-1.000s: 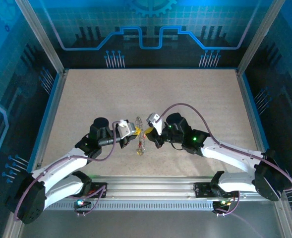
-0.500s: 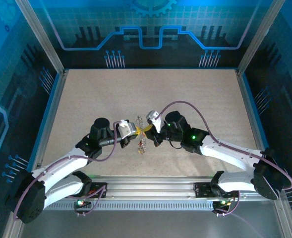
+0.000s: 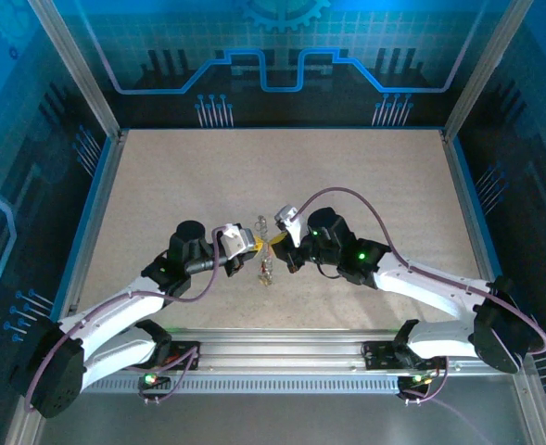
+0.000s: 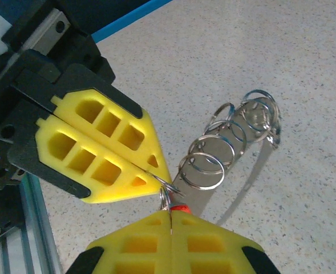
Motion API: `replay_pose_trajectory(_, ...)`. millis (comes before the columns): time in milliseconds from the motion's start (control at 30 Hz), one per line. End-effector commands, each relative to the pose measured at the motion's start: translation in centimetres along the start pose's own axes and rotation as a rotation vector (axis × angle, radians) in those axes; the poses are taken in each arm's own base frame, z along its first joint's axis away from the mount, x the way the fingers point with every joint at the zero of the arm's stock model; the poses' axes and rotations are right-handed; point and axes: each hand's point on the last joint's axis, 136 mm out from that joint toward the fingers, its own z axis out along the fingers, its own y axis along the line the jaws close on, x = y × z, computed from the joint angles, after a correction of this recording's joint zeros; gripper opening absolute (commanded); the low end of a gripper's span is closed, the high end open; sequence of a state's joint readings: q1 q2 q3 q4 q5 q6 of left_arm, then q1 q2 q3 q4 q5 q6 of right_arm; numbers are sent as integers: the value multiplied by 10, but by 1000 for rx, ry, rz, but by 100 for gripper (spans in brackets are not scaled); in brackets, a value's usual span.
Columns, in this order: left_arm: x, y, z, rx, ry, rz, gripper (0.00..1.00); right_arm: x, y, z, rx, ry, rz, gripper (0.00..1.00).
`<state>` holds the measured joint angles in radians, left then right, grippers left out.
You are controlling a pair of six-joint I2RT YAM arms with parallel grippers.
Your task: Put the keys on the keyring
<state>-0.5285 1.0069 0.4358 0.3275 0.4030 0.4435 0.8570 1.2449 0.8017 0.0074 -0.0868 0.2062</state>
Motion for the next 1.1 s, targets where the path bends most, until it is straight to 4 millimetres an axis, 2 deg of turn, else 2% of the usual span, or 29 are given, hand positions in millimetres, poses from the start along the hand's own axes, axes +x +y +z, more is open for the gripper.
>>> replay_pose_trajectory(0,-30,3,-3,-11,-85,33,0,-14,-1,-3,29,-20,13,0)
replay_pose_trajectory(300,-30,2,-1,-7,-87,26,0,-13,-2,-2,46,-19,29,0)
replay_pose_trajectory(700,-29,17,3,-78,-56,-111,0,-14,2,-2,119,-6,-30,0)
replay_pose_trajectory(900,-28,18,3,-87,-48,-128,0,-5,2,3,112,29,-32,0)
replay_pose_trajectory(933,-29,17,3,-84,-50,-128,0,-15,4,2,109,12,-31,0)
replay_pose_trajectory(1067,-30,17,2,-82,-49,-126,0,-16,5,4,107,20,-27,0)
